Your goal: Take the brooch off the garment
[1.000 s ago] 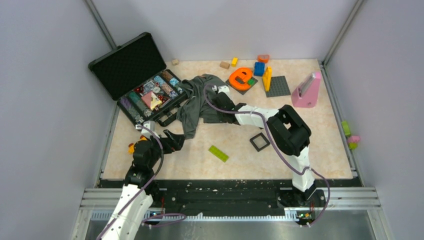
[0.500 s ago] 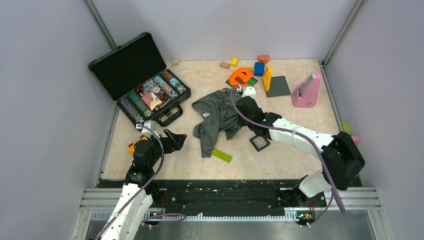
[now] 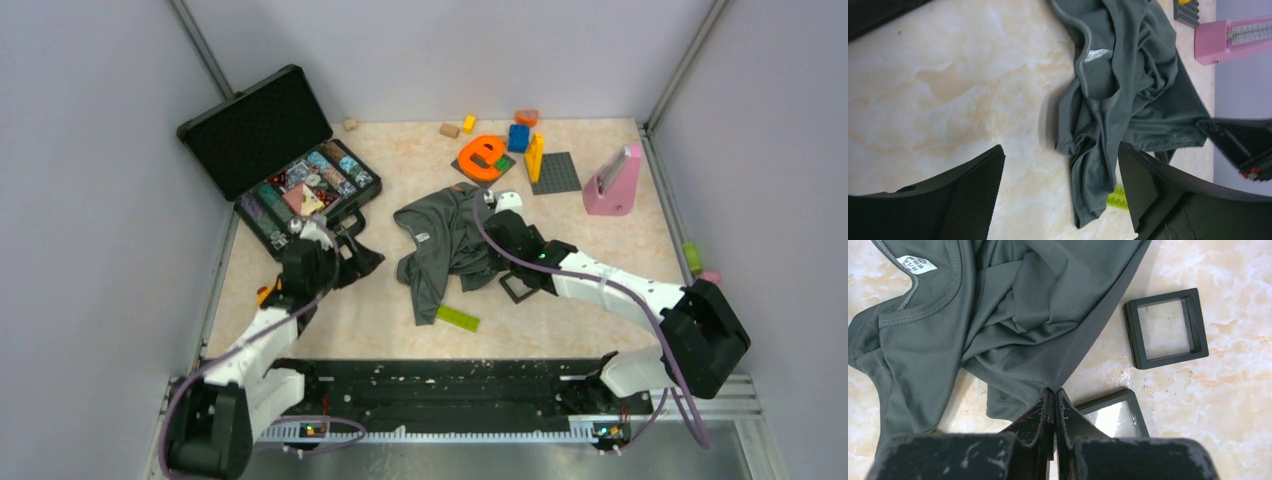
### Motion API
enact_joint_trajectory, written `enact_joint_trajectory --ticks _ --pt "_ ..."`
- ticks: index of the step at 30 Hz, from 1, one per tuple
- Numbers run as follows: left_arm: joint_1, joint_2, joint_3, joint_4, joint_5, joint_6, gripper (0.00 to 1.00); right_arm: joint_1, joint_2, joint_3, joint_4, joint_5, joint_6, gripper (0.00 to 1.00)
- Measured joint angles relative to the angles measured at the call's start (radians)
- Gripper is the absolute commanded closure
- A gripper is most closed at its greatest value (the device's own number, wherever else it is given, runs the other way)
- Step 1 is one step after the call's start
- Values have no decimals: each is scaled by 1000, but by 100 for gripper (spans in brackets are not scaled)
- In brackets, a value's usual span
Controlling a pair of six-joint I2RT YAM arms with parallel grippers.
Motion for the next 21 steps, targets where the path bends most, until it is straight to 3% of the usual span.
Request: enact_joint_trajectory --ticks 8,18,21 --pt "-48 417 373 -90 10 1 14 0 0 0 24 -41 1 100" --pt "-85 794 650 -236 53 -23 14 0 0 0 44 -59 3 100" --pt "-93 871 732 -268 77 -41 20 0 0 0 44 -62 3 100"
